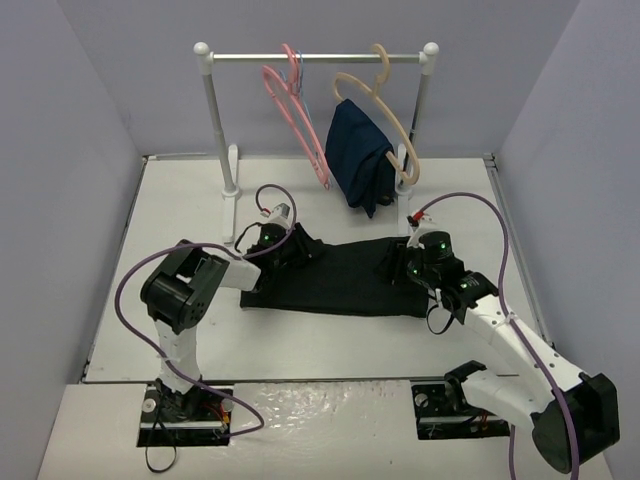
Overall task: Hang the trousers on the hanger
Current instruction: Fold the trousers at the center of the board.
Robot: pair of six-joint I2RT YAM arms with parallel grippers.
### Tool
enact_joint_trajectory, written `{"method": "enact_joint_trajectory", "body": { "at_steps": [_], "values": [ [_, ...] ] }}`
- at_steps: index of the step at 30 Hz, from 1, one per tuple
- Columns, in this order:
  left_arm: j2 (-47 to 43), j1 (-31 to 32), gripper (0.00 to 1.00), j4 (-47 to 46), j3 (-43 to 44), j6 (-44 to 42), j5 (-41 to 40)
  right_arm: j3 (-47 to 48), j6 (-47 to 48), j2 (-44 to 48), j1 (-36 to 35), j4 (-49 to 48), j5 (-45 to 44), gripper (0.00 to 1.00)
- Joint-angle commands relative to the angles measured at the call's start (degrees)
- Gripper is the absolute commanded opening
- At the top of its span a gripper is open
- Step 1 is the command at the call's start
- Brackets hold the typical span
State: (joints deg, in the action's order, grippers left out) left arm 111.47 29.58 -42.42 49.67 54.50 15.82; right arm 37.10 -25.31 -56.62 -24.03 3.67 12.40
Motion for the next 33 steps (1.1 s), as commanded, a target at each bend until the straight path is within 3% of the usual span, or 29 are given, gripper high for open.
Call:
{"method": "enact_joint_trajectory", "body": {
  "at_steps": [1,10,15,18,23,33],
  "values": [
    [-10.71,0.04,0.36,8.27,2.01,-6.32,-4.29,6.57,4.03,1.35,0.19,1.65,-1.87,0.47],
    [-34.21,0.49,0.62,40.80,7.01,-12.59,-18.87,17.75,8.50,-0.67,-0.50,6.50,-2.64,0.57],
    [-39.70,0.96,0.78,61.34,18.48,-13.35,-25.40,22.26,11.31,-2.93,-0.75,8.82,-3.02,0.69],
    [-37.43,2.41,0.87,68.63,34.30,-14.53,-27.96,22.28,11.94,-2.92,-0.79,9.30,-4.38,0.82],
    [-27.46,3.28,0.89,75.27,53.11,-16.63,-30.61,21.02,11.64,-2.58,-0.84,9.96,-6.73,0.98],
    [-6.37,5.46,0.88,78.87,82.32,-20.71,-37.05,18.25,9.79,-0.19,-0.84,11.41,-7.22,1.00]
  ]
}}
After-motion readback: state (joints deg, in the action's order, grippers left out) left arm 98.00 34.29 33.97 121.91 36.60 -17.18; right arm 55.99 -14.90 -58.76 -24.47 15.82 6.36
